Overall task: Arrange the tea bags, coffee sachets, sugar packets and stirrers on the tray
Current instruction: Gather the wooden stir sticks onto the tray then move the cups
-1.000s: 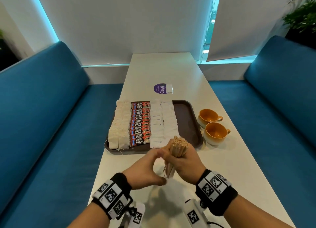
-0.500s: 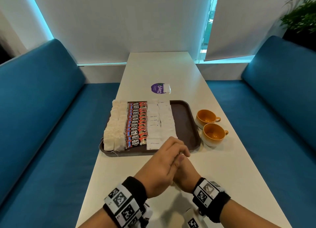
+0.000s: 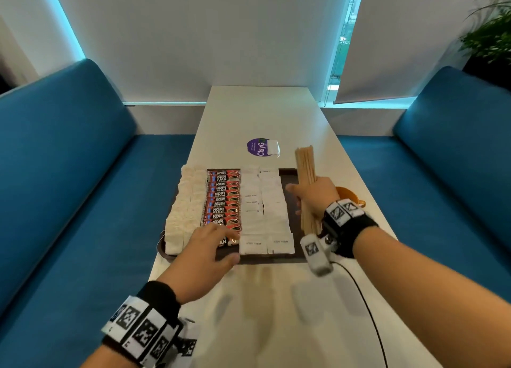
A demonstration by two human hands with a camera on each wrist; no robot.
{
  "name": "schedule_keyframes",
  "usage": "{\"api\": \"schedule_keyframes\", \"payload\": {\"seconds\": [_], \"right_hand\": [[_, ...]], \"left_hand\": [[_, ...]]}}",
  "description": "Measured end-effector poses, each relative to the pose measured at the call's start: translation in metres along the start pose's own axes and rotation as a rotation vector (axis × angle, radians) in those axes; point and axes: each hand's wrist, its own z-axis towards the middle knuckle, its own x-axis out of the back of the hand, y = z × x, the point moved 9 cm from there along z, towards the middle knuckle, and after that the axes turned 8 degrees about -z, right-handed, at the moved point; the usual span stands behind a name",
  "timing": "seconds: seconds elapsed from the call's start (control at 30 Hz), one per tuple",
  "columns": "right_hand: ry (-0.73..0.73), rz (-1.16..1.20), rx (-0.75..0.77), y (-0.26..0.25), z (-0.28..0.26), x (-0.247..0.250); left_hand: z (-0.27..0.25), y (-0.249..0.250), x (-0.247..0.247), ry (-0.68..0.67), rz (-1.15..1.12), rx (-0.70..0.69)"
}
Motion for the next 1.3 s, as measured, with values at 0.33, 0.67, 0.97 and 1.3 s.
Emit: {"api": "schedule_keyframes", "payload": {"seconds": [0.33,0.67,0.97,1.3], "right_hand": [[0.006,-0.549,-0.161,0.015,0.077,-0.030],[0.016,-0.920,-0.009,-0.004,0.087,-0.035],[0.024,-0.954,-0.054,0.012,0.089,-0.037],[0.044,-0.861,0.096,0.002,0.066,-0.023]], "left_hand": [[0.004,-0.065,-0.007,0.065,-0.010,0.237],[0.003,-0.064,-0.006,0.063,-0.046,0.252],[0.001,-0.061,-0.007,0.035,-0.037,0.258],[0.001,-0.064,-0.008,0.044,-0.049,0.270]]}}
